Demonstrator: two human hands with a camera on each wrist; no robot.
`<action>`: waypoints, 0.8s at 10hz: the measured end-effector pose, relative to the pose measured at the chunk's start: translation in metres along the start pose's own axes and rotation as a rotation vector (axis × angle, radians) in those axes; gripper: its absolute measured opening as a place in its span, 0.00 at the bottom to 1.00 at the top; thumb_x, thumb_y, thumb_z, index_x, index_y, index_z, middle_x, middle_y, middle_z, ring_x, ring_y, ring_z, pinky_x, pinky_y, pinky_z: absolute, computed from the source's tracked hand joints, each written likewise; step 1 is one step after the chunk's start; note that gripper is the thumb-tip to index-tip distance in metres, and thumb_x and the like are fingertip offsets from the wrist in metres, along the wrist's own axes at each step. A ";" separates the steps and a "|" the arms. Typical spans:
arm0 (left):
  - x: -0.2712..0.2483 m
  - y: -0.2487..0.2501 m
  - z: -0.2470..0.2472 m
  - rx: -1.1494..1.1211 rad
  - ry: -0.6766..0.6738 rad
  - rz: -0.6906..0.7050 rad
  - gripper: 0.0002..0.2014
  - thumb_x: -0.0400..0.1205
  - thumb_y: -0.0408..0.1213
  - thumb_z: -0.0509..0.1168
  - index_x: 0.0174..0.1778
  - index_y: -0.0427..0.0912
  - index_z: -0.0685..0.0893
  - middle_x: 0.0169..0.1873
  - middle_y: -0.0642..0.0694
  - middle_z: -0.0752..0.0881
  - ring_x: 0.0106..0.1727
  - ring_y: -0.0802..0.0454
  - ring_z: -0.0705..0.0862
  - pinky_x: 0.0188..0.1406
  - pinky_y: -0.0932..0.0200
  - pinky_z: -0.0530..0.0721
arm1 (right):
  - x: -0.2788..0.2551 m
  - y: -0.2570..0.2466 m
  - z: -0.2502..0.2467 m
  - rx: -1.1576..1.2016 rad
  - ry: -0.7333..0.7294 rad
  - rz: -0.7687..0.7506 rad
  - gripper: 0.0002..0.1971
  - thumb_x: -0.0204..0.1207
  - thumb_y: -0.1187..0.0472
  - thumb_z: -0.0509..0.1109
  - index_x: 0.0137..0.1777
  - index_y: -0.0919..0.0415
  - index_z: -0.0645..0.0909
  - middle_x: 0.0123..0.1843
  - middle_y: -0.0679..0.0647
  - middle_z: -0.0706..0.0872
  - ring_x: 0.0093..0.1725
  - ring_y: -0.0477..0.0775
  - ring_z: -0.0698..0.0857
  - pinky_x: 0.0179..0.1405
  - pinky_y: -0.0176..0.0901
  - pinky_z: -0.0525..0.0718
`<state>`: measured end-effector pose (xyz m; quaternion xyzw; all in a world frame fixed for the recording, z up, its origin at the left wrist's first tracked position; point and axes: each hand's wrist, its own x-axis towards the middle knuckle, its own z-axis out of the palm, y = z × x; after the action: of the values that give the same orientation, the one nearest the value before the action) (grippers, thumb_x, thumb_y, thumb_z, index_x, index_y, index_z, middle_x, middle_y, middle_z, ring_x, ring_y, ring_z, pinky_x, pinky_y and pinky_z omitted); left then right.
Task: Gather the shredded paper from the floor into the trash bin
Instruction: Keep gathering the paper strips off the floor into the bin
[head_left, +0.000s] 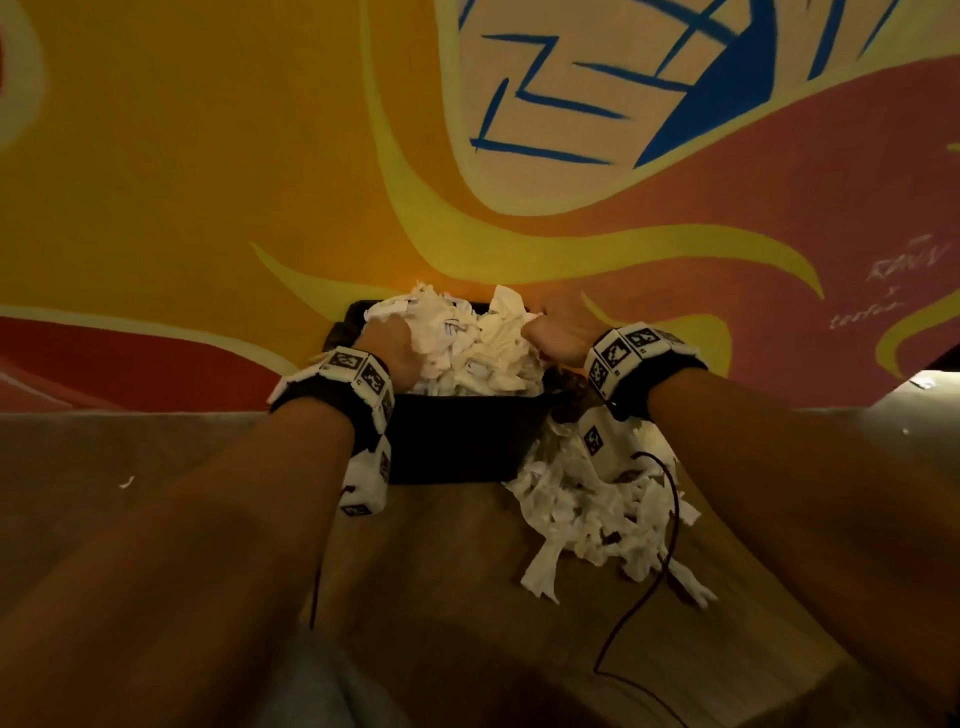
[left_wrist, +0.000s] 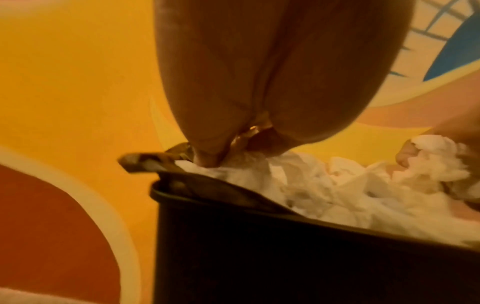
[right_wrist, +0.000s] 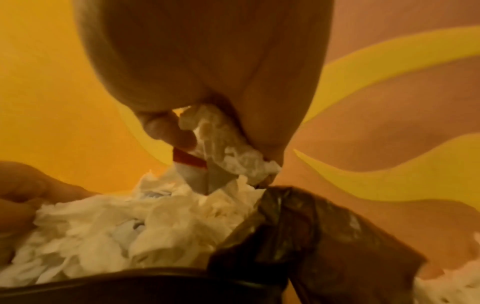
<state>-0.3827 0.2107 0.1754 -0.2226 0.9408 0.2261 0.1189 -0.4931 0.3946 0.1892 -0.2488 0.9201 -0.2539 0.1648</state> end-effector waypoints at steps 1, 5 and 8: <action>-0.005 -0.008 -0.005 0.125 0.012 -0.074 0.13 0.87 0.32 0.58 0.66 0.32 0.73 0.50 0.37 0.78 0.41 0.45 0.78 0.43 0.50 0.78 | 0.000 0.006 0.003 -0.120 -0.042 -0.011 0.07 0.74 0.62 0.63 0.46 0.64 0.80 0.38 0.62 0.82 0.36 0.60 0.79 0.31 0.45 0.74; -0.005 -0.017 0.000 0.215 0.311 0.060 0.15 0.85 0.37 0.59 0.68 0.40 0.70 0.65 0.35 0.70 0.60 0.33 0.71 0.55 0.41 0.75 | -0.006 0.032 0.045 -0.603 0.189 -0.218 0.25 0.69 0.64 0.64 0.67 0.53 0.68 0.64 0.61 0.68 0.62 0.62 0.68 0.49 0.51 0.63; -0.001 0.002 -0.010 -0.107 0.195 -0.115 0.23 0.84 0.36 0.64 0.70 0.32 0.63 0.48 0.34 0.79 0.38 0.39 0.81 0.28 0.45 0.79 | 0.000 -0.001 0.048 -0.154 0.010 -0.004 0.22 0.77 0.54 0.62 0.70 0.58 0.69 0.73 0.65 0.64 0.73 0.70 0.64 0.68 0.59 0.66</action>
<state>-0.3839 0.2077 0.1852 -0.3034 0.9202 0.2460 0.0275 -0.4726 0.3752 0.1505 -0.2613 0.9372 -0.1837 0.1399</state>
